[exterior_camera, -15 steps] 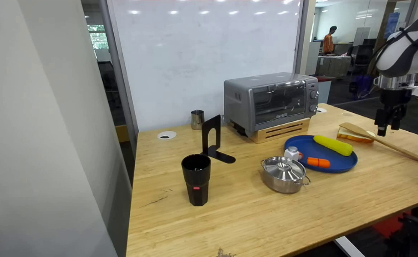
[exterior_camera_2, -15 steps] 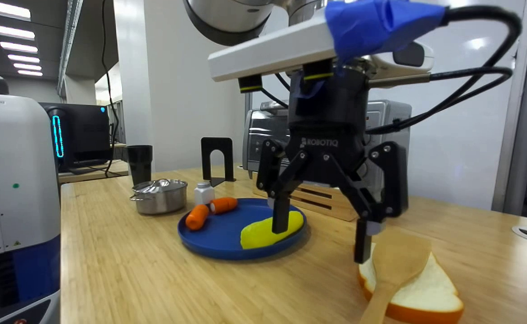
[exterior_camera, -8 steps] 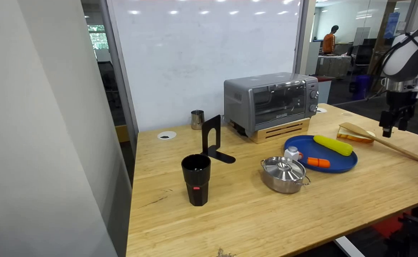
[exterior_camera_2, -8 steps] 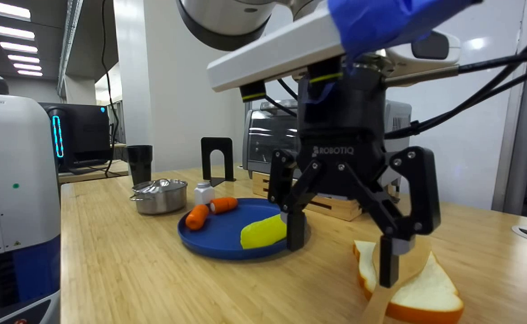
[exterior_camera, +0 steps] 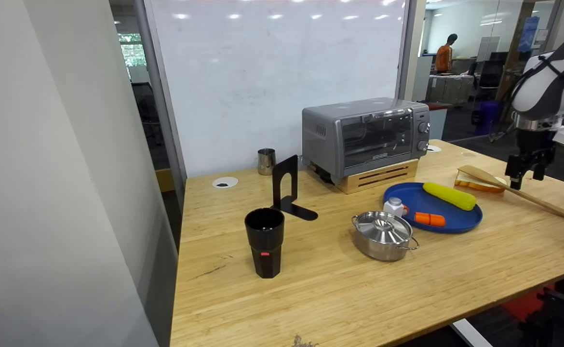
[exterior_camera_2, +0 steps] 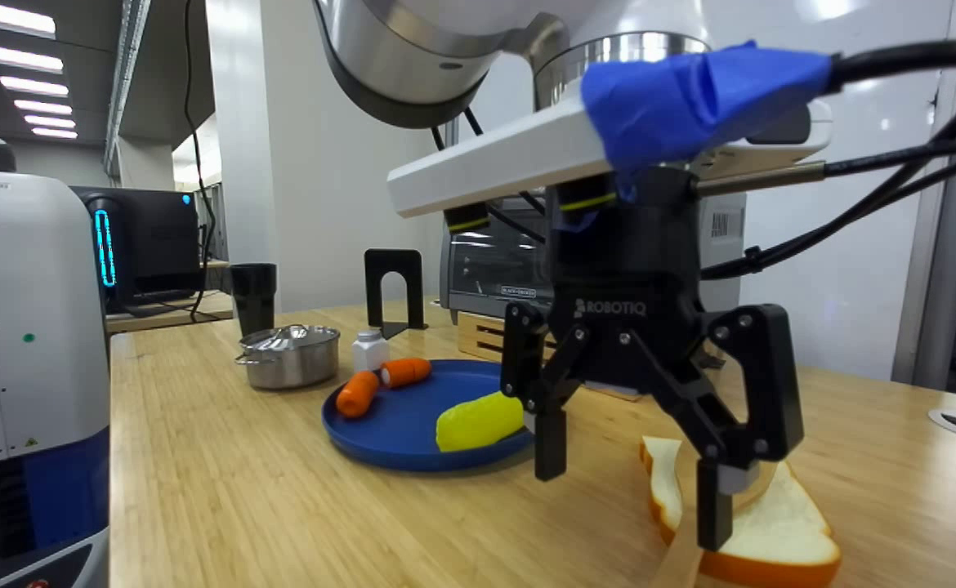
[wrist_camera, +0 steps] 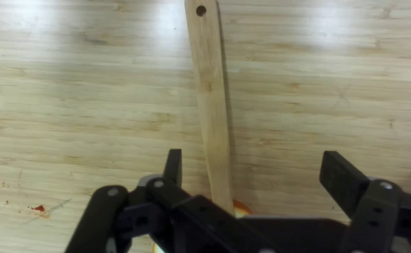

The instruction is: Put the slice of bread on the plate

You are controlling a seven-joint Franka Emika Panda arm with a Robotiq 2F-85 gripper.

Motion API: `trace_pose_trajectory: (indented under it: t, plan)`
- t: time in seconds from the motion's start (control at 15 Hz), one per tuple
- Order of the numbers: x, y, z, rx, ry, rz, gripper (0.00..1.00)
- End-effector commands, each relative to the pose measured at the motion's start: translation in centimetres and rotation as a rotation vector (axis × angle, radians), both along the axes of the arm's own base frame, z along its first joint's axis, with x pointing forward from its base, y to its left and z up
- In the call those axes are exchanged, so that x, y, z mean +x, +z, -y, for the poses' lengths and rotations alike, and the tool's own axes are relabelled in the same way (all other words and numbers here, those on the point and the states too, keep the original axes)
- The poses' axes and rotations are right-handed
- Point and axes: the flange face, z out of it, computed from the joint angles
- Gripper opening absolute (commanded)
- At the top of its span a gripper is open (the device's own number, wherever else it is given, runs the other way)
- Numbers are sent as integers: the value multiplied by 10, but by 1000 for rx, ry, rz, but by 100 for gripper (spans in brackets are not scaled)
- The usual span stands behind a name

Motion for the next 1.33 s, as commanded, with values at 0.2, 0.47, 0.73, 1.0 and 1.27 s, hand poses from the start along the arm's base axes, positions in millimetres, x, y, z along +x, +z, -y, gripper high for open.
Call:
trace_pose_trajectory:
  t: [0.2, 0.47, 0.73, 1.0, 1.27]
  plan:
    - [1, 1, -1, 0, 1, 0, 100]
    - [1, 1, -1, 0, 2, 0, 100]
    - [1, 1, -1, 0, 2, 0, 100]
    - [6, -7, 2, -7, 15, -6, 100]
    - [9, -11, 2, -3, 9, 8, 100]
